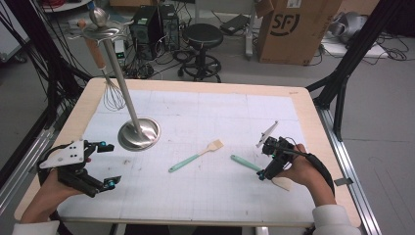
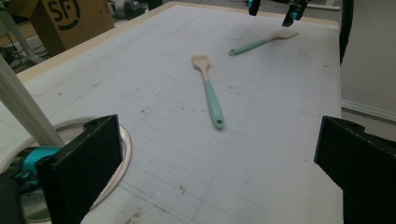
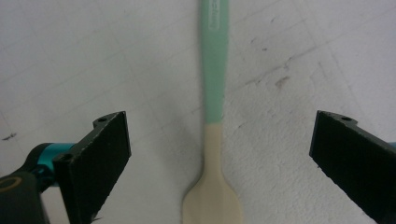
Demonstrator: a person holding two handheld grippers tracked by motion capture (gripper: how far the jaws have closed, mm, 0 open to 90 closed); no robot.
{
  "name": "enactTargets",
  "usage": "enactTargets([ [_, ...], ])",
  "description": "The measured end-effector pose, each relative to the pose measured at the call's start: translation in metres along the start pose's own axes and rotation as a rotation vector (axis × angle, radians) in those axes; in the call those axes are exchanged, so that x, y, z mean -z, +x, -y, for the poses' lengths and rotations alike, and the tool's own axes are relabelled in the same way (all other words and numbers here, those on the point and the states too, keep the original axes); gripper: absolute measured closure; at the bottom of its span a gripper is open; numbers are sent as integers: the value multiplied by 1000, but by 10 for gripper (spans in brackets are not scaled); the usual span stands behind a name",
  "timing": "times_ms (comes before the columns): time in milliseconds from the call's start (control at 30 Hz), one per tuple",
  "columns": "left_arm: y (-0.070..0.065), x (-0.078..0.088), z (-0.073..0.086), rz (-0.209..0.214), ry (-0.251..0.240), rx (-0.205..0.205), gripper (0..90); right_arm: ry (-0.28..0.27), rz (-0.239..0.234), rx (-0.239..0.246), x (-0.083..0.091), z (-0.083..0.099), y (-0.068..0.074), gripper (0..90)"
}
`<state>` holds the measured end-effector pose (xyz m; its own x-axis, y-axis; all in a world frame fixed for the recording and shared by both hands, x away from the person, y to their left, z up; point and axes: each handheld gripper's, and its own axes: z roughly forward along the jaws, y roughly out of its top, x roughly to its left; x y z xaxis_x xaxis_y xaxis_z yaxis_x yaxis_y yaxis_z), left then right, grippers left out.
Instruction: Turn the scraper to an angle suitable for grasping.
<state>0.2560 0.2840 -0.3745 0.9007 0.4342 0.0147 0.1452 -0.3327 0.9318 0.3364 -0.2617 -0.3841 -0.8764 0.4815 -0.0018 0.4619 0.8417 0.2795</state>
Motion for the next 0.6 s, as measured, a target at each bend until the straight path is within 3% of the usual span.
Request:
enactTargets([
  [100, 0, 0, 0, 1, -1, -1, 16, 23, -1, 4, -5, 1, 0, 63],
  [200, 0, 0, 0, 1, 1, -1, 16, 30, -1, 1, -9, 3, 0, 143],
  [400, 1, -2, 2, 3, 7, 4, 17, 68, -16, 8, -17, 3, 1, 167],
  [600, 1, -1, 2, 2, 4, 5, 17, 88, -27, 20, -22, 2, 0, 308],
])
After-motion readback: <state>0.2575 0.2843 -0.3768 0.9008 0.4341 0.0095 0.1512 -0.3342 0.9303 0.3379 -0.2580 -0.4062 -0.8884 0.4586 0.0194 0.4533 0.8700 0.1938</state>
